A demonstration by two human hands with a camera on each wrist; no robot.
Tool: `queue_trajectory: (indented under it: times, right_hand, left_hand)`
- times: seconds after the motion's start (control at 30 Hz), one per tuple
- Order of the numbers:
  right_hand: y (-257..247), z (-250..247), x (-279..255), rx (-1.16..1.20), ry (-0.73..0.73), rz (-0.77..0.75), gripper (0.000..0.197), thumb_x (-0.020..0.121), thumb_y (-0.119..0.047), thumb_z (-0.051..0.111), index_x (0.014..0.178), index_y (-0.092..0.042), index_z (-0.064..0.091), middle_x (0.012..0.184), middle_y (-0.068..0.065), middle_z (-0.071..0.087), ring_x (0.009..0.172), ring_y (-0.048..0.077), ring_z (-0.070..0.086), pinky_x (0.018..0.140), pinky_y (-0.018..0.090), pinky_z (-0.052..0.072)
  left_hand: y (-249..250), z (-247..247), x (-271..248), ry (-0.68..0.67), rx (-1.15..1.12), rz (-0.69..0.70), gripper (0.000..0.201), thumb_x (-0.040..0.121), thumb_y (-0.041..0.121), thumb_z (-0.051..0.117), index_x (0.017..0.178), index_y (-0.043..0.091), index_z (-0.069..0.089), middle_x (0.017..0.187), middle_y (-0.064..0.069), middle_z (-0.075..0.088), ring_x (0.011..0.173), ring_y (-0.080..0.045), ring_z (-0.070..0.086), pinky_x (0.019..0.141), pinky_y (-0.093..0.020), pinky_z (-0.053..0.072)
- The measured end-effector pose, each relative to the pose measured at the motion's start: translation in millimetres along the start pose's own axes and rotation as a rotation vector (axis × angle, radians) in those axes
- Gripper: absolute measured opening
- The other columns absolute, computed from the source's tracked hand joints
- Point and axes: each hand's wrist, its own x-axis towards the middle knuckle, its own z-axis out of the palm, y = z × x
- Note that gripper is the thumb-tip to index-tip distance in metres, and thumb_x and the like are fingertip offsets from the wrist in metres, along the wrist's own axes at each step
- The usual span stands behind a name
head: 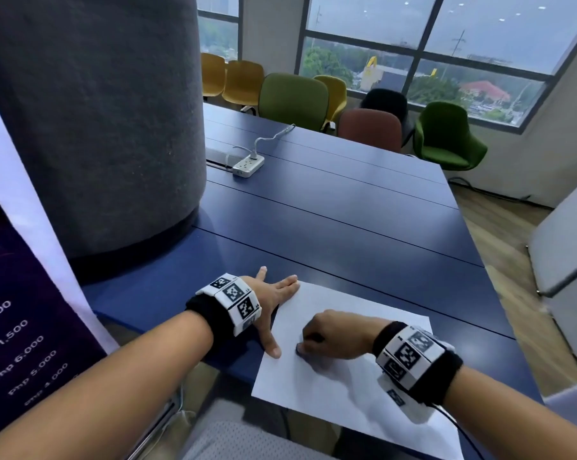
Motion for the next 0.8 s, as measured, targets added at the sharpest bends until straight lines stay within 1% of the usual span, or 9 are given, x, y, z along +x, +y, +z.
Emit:
queue_trajectory:
  times: [0.1,0.13,0.2,0.27,0.4,0.53,0.67,0.7,0.8]
  right_hand:
    - [4.3,-2.6,6.2,-0.012,0.130,0.063,0.039,0.097,-0.043,0.042,0.093,-0.012,0.065,0.096,0.009,0.068,0.082,0.026,0.057,0.075,0.037,0.047]
    - [4.9,-0.3,5.3,0.005,0.116,0.035,0.038,0.097,-0.043,0.042,0.091,-0.012,0.064,0.094,0.009,0.067,0.080,0.024,0.056,0.074,0.035,0.047]
    - [2.3,2.7,-0.9,0.023,-0.013,-0.031,0.035,0.096,-0.043,0.046,0.083,-0.015,0.061,0.085,0.005,0.063,0.073,0.021,0.052,0.069,0.033,0.043]
    - [-2.0,-1.5,-3.3,0.013,-0.085,-0.028,0.034,0.096,-0.044,0.048,0.079,-0.016,0.060,0.082,0.003,0.061,0.073,0.021,0.052,0.068,0.031,0.042]
    - [-0.2,-4.6,1.5,-0.004,0.076,0.036,0.034,0.095,-0.043,0.047,0.083,-0.015,0.062,0.086,0.005,0.064,0.076,0.024,0.054,0.070,0.033,0.045]
    - [-7.2,1.2,-9.3,-0.018,-0.127,-0.063,0.037,0.095,-0.043,0.050,0.082,-0.011,0.063,0.081,0.006,0.062,0.071,0.022,0.052,0.066,0.031,0.043]
    - [-4.4,-4.6,-3.5,-0.036,0.068,0.022,0.034,0.096,-0.043,0.047,0.077,-0.016,0.055,0.081,0.002,0.057,0.074,0.025,0.051,0.066,0.031,0.038]
    - [-3.8,-2.2,-3.9,-0.029,0.060,0.001,0.034,0.096,-0.043,0.047,0.078,-0.016,0.056,0.080,0.003,0.058,0.073,0.025,0.052,0.066,0.032,0.040]
    - [-7.6,4.3,-11.6,-0.012,-0.121,-0.091,0.036,0.095,-0.044,0.050,0.081,-0.013,0.062,0.080,0.005,0.062,0.070,0.023,0.053,0.069,0.037,0.047]
  left_hand:
    - [0.2,0.0,0.7,-0.010,-0.011,0.005,0.138,0.060,0.067,0.080,0.152,0.039,-0.018,0.154,0.032,-0.023,0.146,-0.032,-0.023,0.115,-0.058,0.020]
    - [-0.1,0.1,1.2,-0.007,-0.010,0.006,0.138,0.060,0.067,0.080,0.152,0.039,-0.018,0.154,0.031,-0.023,0.146,-0.032,-0.023,0.115,-0.058,0.020]
    - [-0.7,0.4,1.0,-0.005,-0.011,0.003,0.138,0.060,0.067,0.080,0.152,0.039,-0.018,0.154,0.031,-0.023,0.146,-0.033,-0.023,0.114,-0.059,0.020]
    - [-1.0,0.7,1.5,-0.004,-0.006,0.003,0.138,0.059,0.067,0.080,0.152,0.039,-0.018,0.154,0.032,-0.024,0.146,-0.033,-0.023,0.114,-0.060,0.020]
    - [-0.6,0.5,2.4,-0.014,-0.013,0.013,0.138,0.060,0.066,0.081,0.152,0.038,-0.018,0.155,0.030,-0.024,0.145,-0.033,-0.024,0.116,-0.059,0.016]
    - [0.0,0.9,1.4,0.001,-0.005,-0.005,0.138,0.059,0.068,0.080,0.152,0.039,-0.018,0.154,0.032,-0.024,0.146,-0.032,-0.023,0.114,-0.060,0.018]
    - [0.6,0.7,1.8,0.004,0.000,-0.002,0.138,0.059,0.067,0.081,0.152,0.040,-0.018,0.154,0.032,-0.023,0.147,-0.032,-0.022,0.114,-0.059,0.020]
    - [0.1,0.9,2.2,0.007,-0.003,-0.002,0.138,0.059,0.067,0.081,0.152,0.040,-0.018,0.154,0.032,-0.023,0.147,-0.032,-0.022,0.114,-0.059,0.020]
    - [0.0,1.5,3.3,0.009,0.009,-0.003,0.139,0.058,0.069,0.080,0.152,0.040,-0.018,0.155,0.032,-0.023,0.147,-0.033,-0.021,0.114,-0.061,0.021]
